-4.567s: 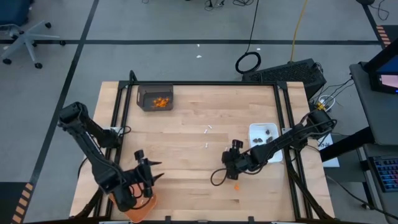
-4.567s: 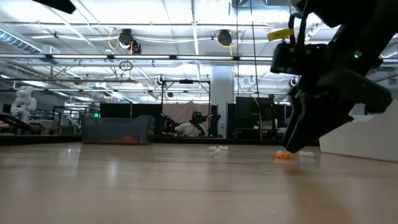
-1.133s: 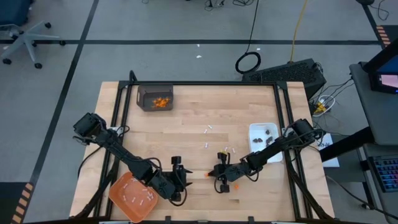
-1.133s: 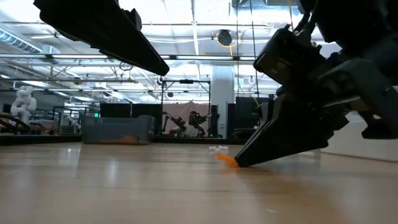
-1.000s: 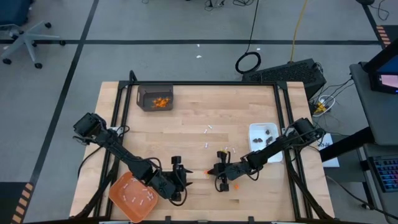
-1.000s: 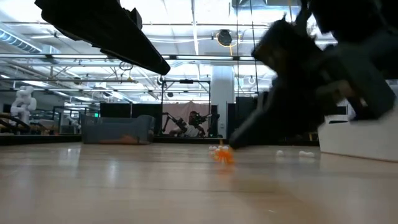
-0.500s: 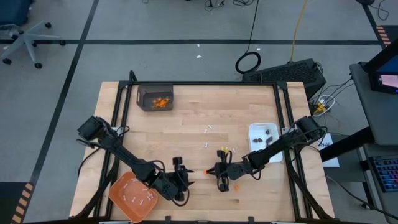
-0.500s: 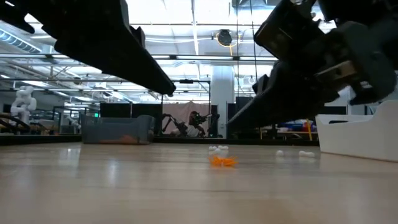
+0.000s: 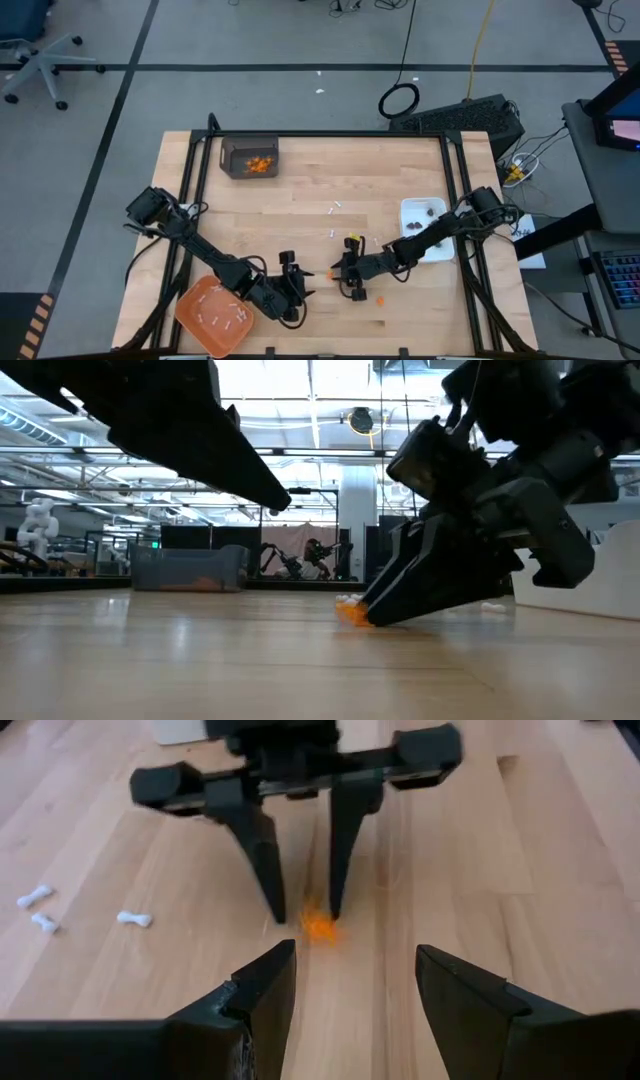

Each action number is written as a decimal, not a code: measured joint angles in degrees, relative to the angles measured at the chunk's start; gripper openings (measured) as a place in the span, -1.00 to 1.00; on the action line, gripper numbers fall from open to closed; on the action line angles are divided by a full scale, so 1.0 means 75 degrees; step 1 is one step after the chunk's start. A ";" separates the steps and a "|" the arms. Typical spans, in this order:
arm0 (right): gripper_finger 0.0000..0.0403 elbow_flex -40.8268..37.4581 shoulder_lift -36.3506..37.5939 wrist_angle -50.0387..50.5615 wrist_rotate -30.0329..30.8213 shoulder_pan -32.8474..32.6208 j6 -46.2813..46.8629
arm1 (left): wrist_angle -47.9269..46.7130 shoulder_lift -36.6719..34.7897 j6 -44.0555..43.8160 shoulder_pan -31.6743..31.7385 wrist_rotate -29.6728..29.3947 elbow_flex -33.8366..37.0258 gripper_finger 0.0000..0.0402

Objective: Sort Halloween decoration
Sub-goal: Put the orange spider toy into the black bin

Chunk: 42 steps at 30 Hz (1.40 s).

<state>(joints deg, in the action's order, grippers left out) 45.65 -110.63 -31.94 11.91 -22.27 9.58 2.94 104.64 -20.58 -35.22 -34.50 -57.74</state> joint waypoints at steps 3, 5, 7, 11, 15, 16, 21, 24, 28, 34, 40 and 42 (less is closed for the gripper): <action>-0.28 0.0007 -0.0072 -0.0014 -0.0162 0.0123 -0.0004 | 0.0009 0.0000 0.0013 -0.0009 0.0022 0.0000 0.02; -0.35 0.0009 -0.0089 -0.0011 -0.0315 0.0199 0.0009 | 0.0000 0.0000 0.0009 -0.0006 0.0023 0.0000 0.02; -0.47 0.0012 -0.0099 -0.0023 -0.0389 0.0226 -0.0012 | -0.0012 0.0000 0.0006 -0.0003 0.0024 0.0000 0.02; -0.82 0.0015 -0.0102 -0.0003 -0.0403 0.0275 -0.0055 | -0.0032 0.0000 0.0015 0.0000 0.0024 0.0000 0.02; -0.95 0.0015 -0.0102 0.0034 -0.0389 0.0275 0.0004 | -0.0055 0.0000 0.0009 -0.0006 0.0023 0.0000 0.02; -0.94 0.0015 -0.0088 0.0044 -0.0389 0.0275 0.0006 | -0.0055 0.0000 0.0009 -0.0006 0.0024 0.0000 0.02; -0.99 0.0000 0.0092 0.0175 -0.0357 0.0275 0.0013 | -0.0097 0.0000 0.0006 -0.0006 0.0025 0.0000 0.02; -0.95 -0.0009 0.0318 0.0232 -0.0192 0.0272 0.0090 | -0.0131 0.0000 0.0006 -0.0006 0.0023 0.0000 0.02; -0.71 0.0003 0.0475 0.0144 -0.0173 0.0213 -0.0011 | -0.0139 0.0000 0.0003 -0.0006 0.0023 0.0000 0.02; -0.32 -0.0002 0.0140 -0.0073 -0.0170 0.0182 0.0160 | -0.0129 0.0000 0.0003 -0.0008 0.0023 0.0000 0.02; -0.23 0.0006 -0.0351 -0.0930 -0.0202 0.0185 0.0232 | -0.0118 0.0000 0.0015 -0.0006 0.0020 0.0000 0.02; -0.29 0.0002 -0.0452 -0.0931 -0.0194 0.0207 0.0272 | -0.0119 0.0000 0.0017 -0.0006 0.0020 0.0000 0.02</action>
<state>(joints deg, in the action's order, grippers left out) 45.66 -114.02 -38.93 10.46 -20.72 11.62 2.05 104.64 -20.45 -35.27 -34.35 -57.74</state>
